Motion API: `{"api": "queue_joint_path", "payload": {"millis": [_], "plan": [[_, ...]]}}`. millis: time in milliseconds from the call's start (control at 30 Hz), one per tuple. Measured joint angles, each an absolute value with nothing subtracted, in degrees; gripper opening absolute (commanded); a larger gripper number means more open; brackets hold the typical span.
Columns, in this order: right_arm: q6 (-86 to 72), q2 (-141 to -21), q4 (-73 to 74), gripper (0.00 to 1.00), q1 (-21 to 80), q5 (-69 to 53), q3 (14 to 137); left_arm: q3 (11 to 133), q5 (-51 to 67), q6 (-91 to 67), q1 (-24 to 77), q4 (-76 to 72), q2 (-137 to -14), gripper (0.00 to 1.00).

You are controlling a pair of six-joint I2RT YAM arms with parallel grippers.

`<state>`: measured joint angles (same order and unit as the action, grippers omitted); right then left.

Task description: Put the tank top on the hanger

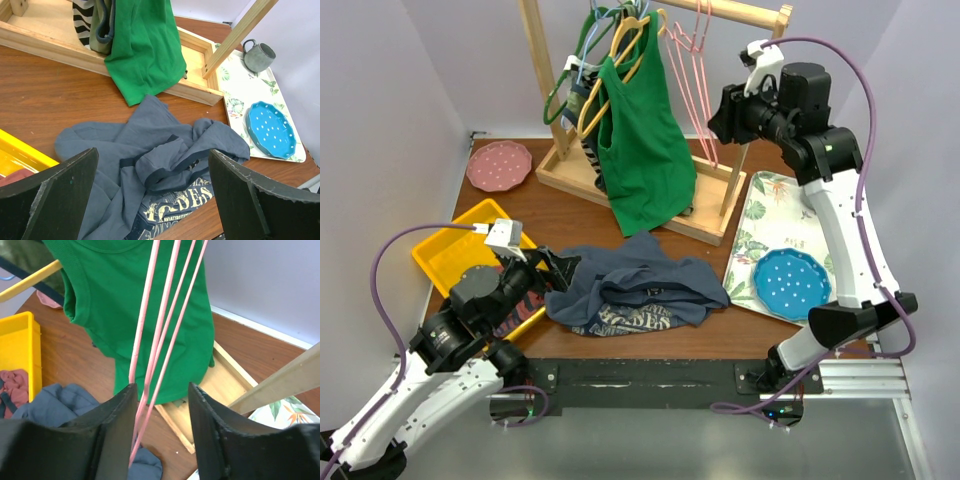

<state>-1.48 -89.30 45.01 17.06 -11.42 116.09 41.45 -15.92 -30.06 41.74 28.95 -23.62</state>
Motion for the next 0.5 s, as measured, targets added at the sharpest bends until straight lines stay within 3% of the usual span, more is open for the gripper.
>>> {"api": "queue_joint_path", "payload": {"millis": [267,300,500], "plan": [[-1.56,-91.46,44.62,0.42,17.06,-10.96,116.03,41.45,-15.9,-30.06,41.74,28.97,-23.62,0.96],[-1.58,-91.64,44.49,0.32,17.06,-10.92,116.03,41.45,-15.88,-30.2,41.74,28.97,-23.62,0.96],[-1.72,-93.51,43.62,0.04,17.08,-9.87,116.05,41.45,-15.4,-30.57,41.74,28.95,-23.86,0.97]]}}
